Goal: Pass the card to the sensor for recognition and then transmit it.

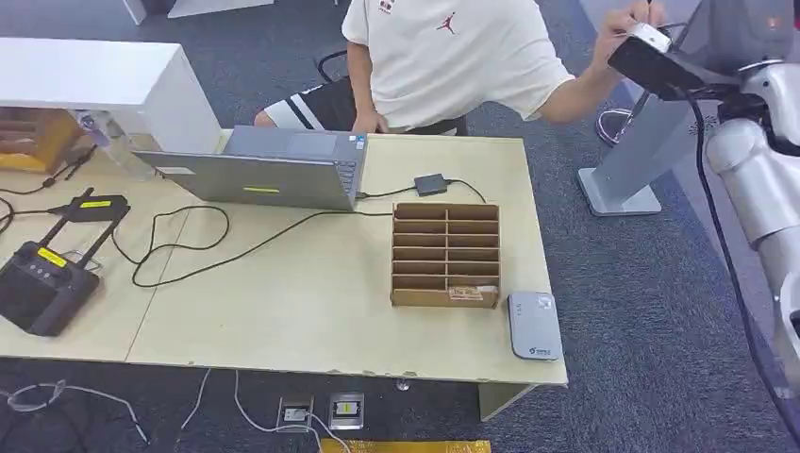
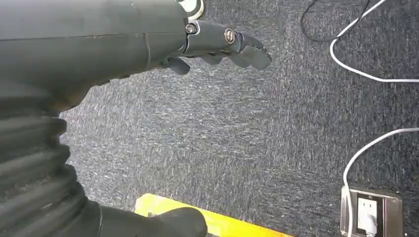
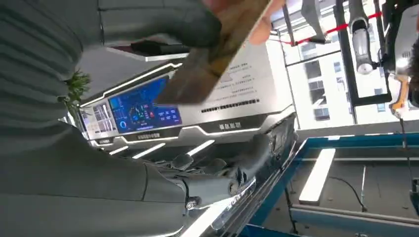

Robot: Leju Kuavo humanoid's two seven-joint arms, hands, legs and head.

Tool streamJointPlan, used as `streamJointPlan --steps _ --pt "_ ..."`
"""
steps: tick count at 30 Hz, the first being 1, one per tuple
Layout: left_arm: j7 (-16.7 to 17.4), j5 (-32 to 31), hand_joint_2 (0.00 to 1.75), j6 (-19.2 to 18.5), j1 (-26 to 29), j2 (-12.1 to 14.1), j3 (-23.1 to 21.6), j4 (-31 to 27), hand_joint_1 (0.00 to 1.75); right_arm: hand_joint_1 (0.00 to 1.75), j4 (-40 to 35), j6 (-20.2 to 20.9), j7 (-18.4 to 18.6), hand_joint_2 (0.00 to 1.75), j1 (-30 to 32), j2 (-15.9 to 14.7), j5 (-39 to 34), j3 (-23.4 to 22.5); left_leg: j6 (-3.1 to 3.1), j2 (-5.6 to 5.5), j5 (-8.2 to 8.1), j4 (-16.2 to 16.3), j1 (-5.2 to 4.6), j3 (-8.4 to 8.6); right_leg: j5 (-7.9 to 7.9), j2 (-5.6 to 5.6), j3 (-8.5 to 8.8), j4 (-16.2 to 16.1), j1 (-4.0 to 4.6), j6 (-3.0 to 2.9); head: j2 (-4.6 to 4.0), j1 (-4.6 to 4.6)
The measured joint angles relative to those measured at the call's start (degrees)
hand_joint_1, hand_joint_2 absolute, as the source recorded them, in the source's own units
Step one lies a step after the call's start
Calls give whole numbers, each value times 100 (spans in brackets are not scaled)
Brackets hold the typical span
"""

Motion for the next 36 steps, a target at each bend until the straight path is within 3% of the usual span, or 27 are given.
streamJointPlan --steps 22,27,36 --pt "0 -9 175 26 4 -20 0 0 0 175 -168 398 33 175 122 37 -37 -96 0 1 0 0 0 3 0 3 -1 -1 0 0 0 0" --pt "15 -2 175 35 6 -20 0 0 0 175 -415 977 275 175 510 -35 -258 -181 0 3 0 0 2 5 0 2 2 -3 2 0 0 2" --pt "85 -4 175 48 24 -17 0 0 0 175 -940 1278 736 175 1580 -321 -562 -384 -1 1 -1 0 3 3 0 -1 1 -5 2 0 0 0"
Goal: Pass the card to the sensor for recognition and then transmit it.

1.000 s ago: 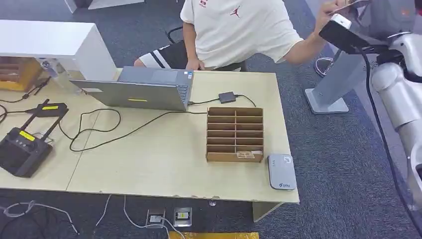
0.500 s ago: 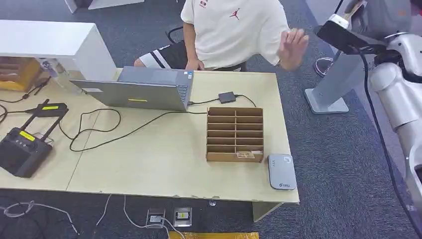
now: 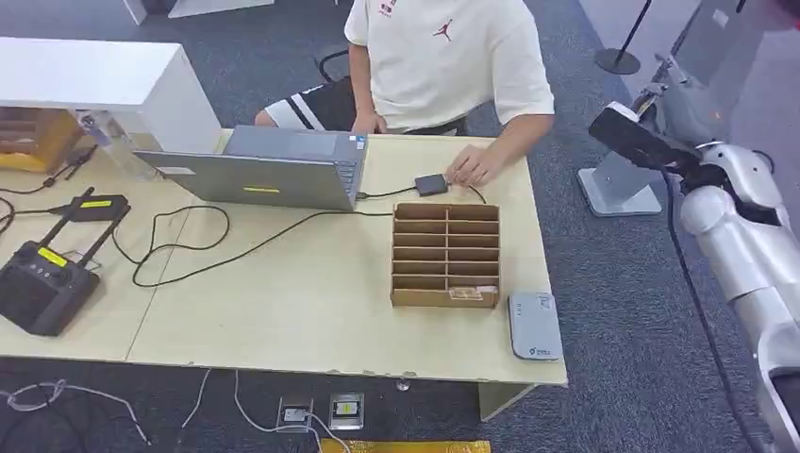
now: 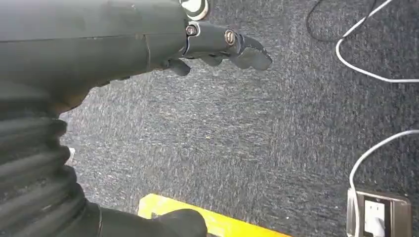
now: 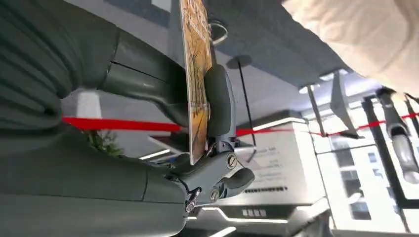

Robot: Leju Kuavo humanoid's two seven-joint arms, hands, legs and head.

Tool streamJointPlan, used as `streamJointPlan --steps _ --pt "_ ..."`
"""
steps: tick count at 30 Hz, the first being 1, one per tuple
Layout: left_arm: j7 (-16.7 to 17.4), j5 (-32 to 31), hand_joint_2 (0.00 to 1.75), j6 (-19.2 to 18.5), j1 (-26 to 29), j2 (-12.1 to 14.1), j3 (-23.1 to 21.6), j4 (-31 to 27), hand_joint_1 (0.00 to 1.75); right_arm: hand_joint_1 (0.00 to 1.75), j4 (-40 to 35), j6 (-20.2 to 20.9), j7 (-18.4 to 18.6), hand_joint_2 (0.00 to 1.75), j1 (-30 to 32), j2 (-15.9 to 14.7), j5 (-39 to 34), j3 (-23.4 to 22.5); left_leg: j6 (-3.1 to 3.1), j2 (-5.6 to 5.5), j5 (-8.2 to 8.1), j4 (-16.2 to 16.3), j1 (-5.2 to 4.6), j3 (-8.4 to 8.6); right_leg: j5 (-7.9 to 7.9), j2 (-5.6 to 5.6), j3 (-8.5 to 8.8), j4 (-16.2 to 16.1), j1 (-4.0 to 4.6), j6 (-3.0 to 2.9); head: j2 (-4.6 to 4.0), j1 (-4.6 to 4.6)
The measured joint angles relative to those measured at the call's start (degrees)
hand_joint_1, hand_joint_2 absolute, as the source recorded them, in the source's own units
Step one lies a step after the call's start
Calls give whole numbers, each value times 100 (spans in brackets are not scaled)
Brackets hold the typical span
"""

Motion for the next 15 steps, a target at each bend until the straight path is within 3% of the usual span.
streamJointPlan --steps 8,15 --pt "9 0 175 20 4 13 0 0 0 175 -361 105 228 175 631 -230 -173 -234 -1 3 -1 0 1 0 0 5 -3 0 1 0 0 -2" --pt "11 -46 175 -20 8 28 -4 0 0 175 -1063 295 746 175 1450 -472 -339 -510 -3 6 -4 -1 1 -2 0 9 -3 0 1 0 0 -2"
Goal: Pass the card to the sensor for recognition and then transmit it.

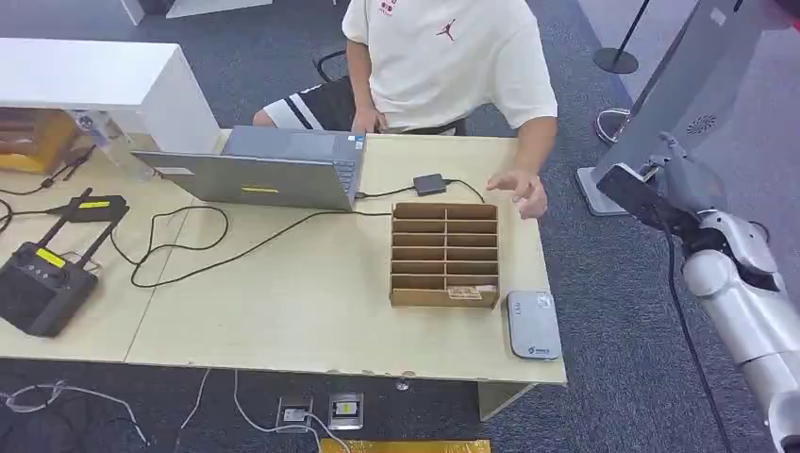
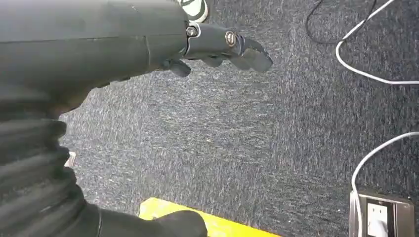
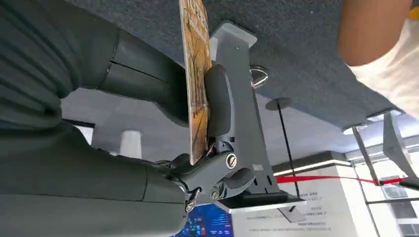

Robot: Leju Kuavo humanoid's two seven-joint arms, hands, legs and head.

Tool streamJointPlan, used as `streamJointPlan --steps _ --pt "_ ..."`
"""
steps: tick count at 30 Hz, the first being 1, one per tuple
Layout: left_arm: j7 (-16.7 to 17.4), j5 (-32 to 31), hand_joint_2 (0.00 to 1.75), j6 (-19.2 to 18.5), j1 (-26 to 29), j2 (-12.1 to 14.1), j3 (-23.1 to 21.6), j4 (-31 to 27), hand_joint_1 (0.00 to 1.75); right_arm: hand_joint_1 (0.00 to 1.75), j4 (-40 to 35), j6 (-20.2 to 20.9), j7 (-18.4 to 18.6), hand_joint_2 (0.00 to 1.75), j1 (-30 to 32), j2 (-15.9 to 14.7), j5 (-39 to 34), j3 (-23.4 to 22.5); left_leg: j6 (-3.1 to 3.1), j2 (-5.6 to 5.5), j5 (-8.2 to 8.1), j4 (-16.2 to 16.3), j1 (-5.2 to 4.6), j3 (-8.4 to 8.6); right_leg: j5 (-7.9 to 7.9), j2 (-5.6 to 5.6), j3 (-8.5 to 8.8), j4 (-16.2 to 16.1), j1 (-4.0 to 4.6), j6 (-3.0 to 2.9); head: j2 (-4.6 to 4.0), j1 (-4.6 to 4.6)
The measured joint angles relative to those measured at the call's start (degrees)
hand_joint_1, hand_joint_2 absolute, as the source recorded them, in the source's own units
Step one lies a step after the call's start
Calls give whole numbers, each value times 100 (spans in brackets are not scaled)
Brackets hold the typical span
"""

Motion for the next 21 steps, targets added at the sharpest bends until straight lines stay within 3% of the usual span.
streamJointPlan --steps 7,21 --pt "20 57 175 -2 -4 -9 0 0 0 175 -459 221 61 175 398 -26 68 -103 0 -1 0 -1 2 1 0 -3 1 0 2 0 0 0" --pt "74 66 175 4 -5 -33 0 0 0 175 -1134 240 496 175 1365 133 28 -131 -1 -1 -1 -1 2 -1 -1 -4 0 0 2 0 0 2"
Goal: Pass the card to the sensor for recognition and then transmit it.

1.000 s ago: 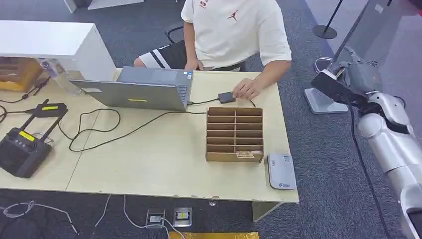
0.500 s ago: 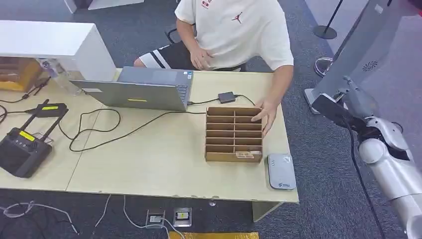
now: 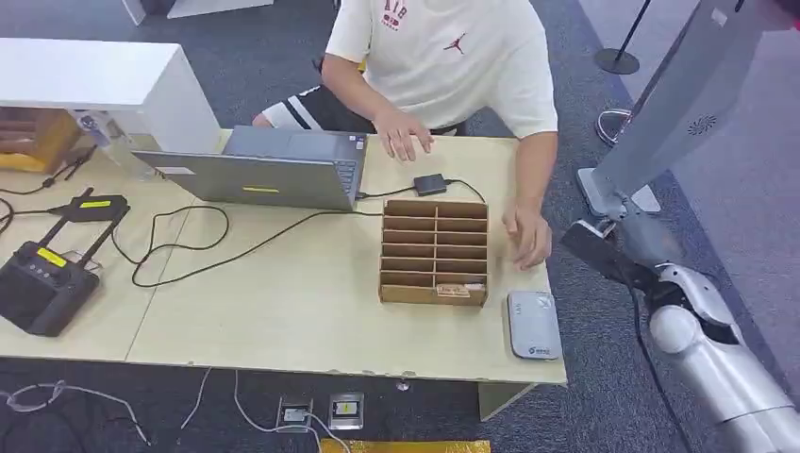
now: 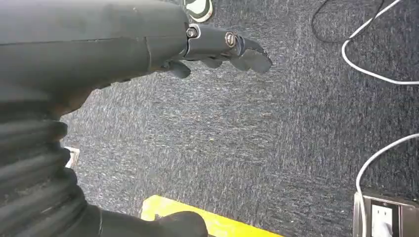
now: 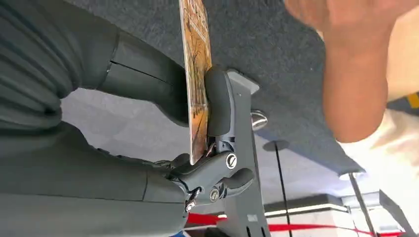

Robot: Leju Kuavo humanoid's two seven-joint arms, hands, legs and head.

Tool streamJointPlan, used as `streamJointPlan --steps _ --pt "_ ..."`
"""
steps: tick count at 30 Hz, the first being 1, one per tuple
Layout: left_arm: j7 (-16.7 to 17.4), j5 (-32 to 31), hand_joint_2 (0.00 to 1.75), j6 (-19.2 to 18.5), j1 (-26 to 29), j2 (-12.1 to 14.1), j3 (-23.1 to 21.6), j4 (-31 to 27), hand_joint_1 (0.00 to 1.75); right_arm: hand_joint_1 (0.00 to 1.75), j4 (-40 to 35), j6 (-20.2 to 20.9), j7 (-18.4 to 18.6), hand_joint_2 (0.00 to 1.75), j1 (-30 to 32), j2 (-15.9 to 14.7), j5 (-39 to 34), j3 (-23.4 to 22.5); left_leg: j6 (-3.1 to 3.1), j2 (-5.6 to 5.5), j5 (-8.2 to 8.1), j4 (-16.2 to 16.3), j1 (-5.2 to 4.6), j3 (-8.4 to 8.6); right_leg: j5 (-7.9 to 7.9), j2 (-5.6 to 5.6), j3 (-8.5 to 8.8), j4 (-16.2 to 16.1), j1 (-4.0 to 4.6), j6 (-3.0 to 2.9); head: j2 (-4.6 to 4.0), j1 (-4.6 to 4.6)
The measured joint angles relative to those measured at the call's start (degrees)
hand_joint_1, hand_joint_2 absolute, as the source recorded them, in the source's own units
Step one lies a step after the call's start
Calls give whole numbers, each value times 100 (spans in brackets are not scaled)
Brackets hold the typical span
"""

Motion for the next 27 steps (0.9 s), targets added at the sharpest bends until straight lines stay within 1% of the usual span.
streamJointPlan --steps 6,17,27 --pt "55 37 175 2 0 -13 0 0 0 175 -173 17 62 175 287 33 11 2 0 0 0 0 0 0 0 2 -1 0 0 0 0 0" --pt "98 46 175 2 0 -37 0 0 0 175 -291 81 79 175 406 68 59 2 0 0 0 0 0 0 0 2 -1 0 0 0 0 0" --pt "101 46 175 -2 0 -46 0 0 0 175 -713 269 365 175 833 107 157 4 -1 0 -1 -1 0 0 -1 2 -1 0 0 -1 0 -2"
